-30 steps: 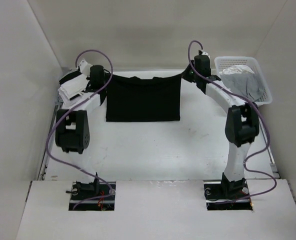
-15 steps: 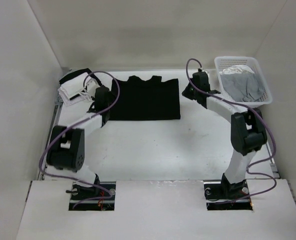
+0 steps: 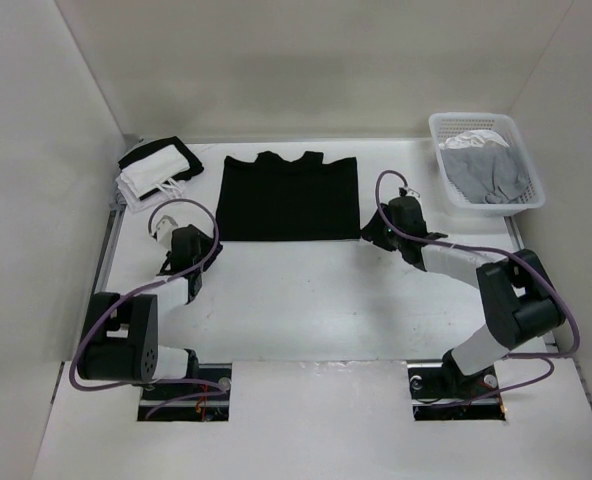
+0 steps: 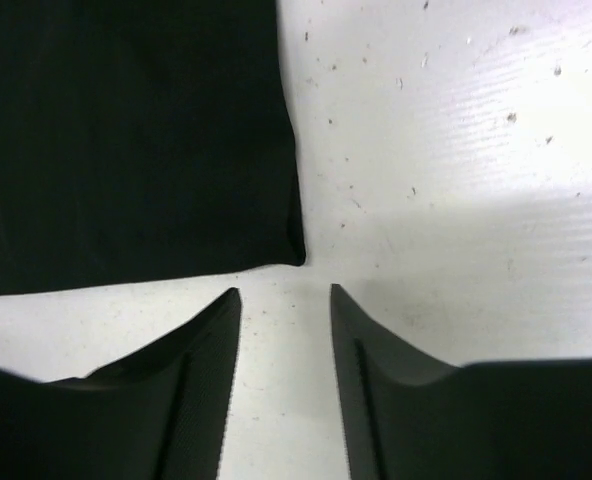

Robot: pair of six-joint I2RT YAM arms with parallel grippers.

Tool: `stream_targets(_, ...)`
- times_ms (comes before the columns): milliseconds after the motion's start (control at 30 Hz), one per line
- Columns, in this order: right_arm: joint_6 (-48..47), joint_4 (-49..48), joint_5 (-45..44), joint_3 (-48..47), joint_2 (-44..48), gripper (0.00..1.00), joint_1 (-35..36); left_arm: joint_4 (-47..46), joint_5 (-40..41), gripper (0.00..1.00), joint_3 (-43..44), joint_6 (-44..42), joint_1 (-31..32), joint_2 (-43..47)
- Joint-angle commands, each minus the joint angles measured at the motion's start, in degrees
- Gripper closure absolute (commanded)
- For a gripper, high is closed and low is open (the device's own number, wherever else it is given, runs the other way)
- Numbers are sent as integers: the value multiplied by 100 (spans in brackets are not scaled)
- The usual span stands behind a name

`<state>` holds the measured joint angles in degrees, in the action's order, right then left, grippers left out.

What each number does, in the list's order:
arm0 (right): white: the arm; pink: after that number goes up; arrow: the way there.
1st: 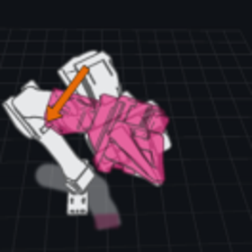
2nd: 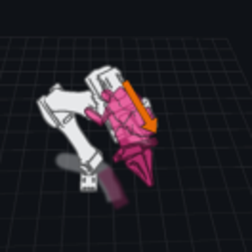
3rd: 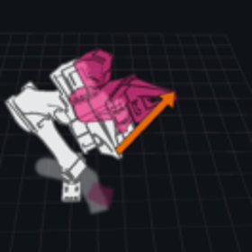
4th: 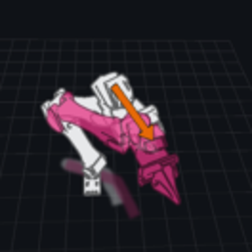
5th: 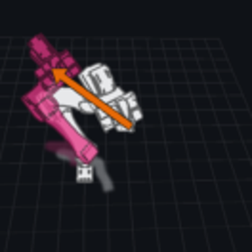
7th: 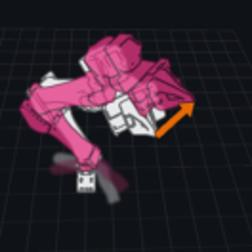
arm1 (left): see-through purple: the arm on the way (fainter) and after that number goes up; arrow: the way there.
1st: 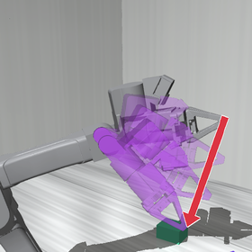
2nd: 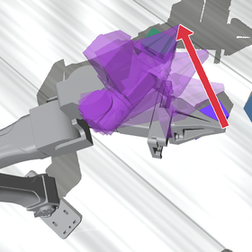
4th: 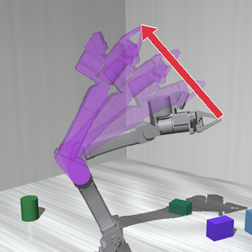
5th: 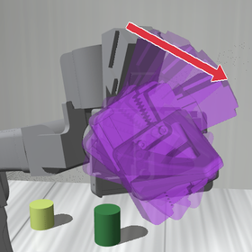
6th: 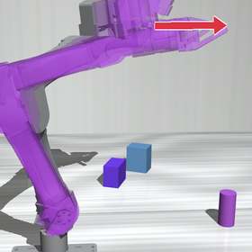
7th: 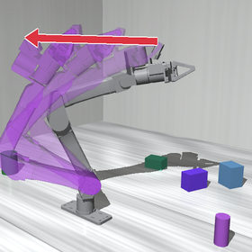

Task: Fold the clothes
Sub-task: Fold the tank top

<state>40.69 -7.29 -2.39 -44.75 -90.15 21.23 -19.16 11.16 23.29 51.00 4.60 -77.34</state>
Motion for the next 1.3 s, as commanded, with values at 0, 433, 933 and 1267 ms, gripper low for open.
stream_targets(0,150,-651,81,116,-20,52,8,-633,-439,51,9,348,-148,-237)
stream_targets(433,493,-1108,529,-16,-750,50,-10,-1652,-456,64,-26,973,-359,-1248)
stream_targets(933,633,-1038,521,-130,-1040,61,-89,-1960,-659,95,202,1070,-438,-1714)
stream_targets(1267,634,-1213,310,10,-856,93,-80,-2189,-580,100,-17,1061,-429,-1276)
